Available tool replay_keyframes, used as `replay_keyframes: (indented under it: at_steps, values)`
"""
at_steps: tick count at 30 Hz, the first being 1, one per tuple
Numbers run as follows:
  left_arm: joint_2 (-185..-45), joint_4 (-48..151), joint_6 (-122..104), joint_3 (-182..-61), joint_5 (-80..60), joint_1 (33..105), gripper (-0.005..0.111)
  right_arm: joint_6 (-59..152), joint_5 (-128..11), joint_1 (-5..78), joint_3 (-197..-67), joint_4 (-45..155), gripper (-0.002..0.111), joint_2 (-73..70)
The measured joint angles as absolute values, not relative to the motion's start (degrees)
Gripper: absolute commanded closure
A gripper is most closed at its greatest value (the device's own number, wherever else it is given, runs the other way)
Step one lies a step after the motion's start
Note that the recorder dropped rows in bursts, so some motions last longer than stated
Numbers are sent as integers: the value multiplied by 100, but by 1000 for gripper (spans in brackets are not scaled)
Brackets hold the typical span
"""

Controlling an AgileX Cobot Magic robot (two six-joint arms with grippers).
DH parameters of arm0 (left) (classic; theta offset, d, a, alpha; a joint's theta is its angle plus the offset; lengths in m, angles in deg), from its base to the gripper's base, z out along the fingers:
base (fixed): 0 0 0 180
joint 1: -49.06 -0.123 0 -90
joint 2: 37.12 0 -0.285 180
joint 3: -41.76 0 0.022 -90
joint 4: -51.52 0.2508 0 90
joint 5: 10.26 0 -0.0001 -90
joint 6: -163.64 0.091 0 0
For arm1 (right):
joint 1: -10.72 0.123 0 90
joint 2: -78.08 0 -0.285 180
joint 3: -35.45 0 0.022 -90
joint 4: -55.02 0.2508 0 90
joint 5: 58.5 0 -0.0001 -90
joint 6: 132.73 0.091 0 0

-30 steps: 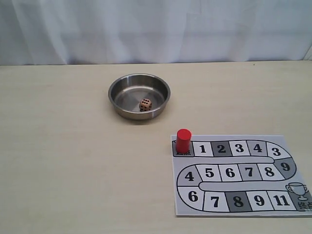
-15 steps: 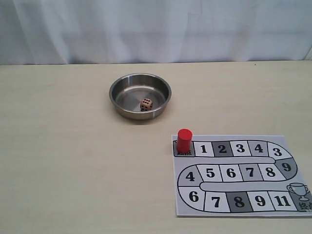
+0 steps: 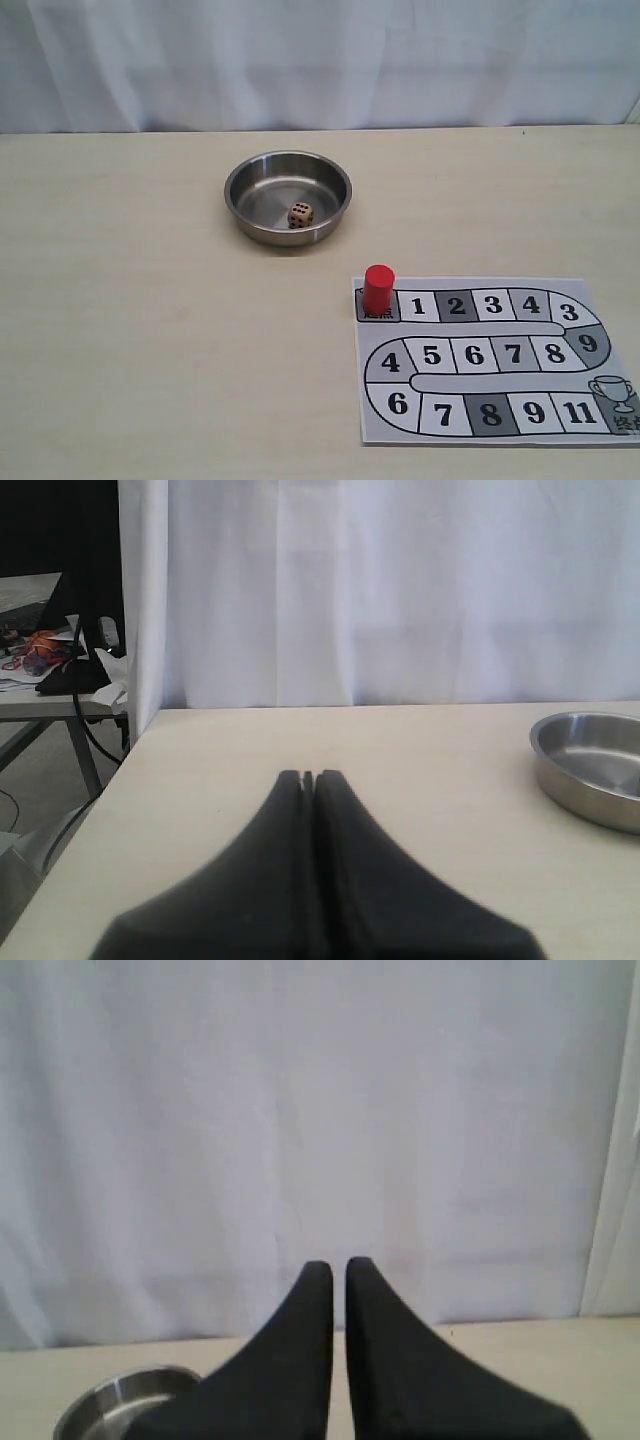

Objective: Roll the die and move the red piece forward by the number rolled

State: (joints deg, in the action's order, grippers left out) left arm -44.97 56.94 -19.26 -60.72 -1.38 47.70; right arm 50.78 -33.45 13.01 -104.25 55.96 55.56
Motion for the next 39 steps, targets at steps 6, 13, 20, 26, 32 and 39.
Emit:
replay_keyframes:
  at_steps: [6,13,20,26,32,39]
  values:
    - [-4497,5694,-1926,-6072,-138,4770,107,4727,-2942,1301,-11208,5596,88,4169]
    - [-4497,5694,-1926,-6072,-138,4770,107,3293,-2623,1301,-11745,6634,55,2510]
    - [-4497,5694,-1926,-6072,-138,4770,107,907,-1823,1301,-12220,8953,55,966]
    - [-4497,5694,-1926,-6072,-138,4770,107,700,-1478,1419,-12682,9317,40,-261]
    - [-4497,5694,-1926,-6072,-138,4770,107,786,-2037,2363,-13208,9265,41,-1202]
    - [-4497,5694,-1926,-6072,-138,4770,107,2096,-2320,3280,-14285,8082,41,-2363]
